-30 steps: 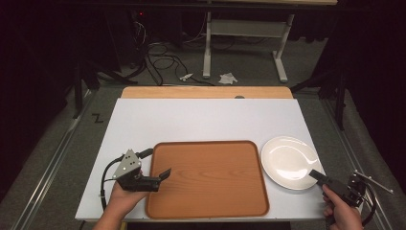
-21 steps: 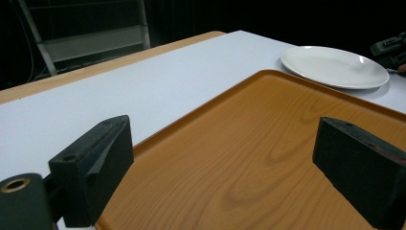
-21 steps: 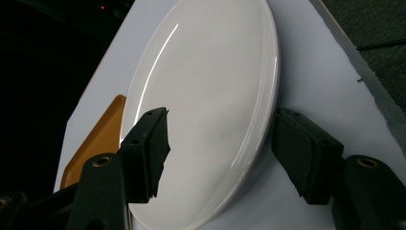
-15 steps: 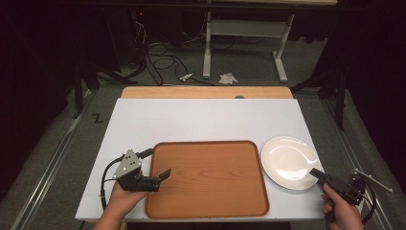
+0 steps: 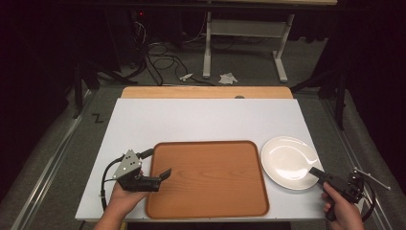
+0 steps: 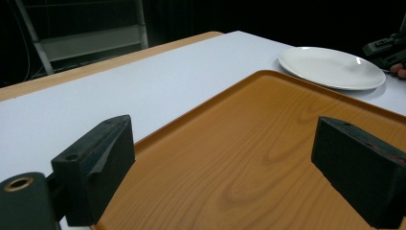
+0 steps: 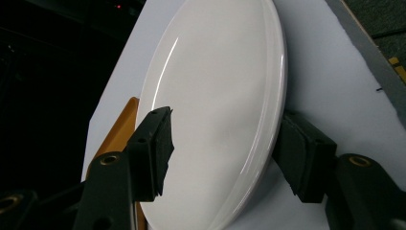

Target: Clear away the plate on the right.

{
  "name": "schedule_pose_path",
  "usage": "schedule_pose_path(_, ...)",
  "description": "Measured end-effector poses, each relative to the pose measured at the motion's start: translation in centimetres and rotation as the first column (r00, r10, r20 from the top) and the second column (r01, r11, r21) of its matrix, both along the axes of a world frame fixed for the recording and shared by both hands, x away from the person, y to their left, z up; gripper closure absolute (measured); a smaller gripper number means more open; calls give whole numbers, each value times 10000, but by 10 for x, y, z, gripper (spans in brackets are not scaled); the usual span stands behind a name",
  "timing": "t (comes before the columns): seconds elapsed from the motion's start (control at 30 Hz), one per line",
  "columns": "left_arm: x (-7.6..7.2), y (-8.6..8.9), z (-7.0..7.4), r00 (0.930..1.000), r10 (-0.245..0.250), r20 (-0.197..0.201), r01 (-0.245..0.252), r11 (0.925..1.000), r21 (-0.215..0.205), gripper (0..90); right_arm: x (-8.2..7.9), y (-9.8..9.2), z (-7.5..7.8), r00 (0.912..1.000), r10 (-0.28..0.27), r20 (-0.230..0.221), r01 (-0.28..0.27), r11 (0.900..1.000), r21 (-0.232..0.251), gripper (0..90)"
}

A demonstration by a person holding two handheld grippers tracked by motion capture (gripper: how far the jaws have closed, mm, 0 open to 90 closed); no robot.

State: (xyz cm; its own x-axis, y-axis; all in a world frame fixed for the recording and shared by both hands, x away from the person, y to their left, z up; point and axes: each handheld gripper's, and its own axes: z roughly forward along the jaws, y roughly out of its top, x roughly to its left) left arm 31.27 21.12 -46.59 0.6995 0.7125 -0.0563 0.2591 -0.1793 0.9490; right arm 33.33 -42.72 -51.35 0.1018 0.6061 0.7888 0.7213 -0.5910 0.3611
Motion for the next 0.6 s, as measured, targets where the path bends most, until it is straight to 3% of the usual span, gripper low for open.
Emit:
schedule_pose_path(0.2, 0, 1, 0, 10000, 2, 70, -2, 10000, -54, 87, 2, 0, 2, 9996, 265, -45, -266, 9995, -169, 402)
schedule_pose_path(0.47, -1, 1, 1, 10000, -15, 96, 16, 10000, -75, 92, 4, -3, 0, 9987, 516, 28, -515, 9983, -275, 479)
schedule_pose_path(0.6, -1, 2, 1, 9999, 9, 120, -7, 9999, -115, 96, 5, -3, 0, 9988, 471, -156, -476, 9984, -316, 517)
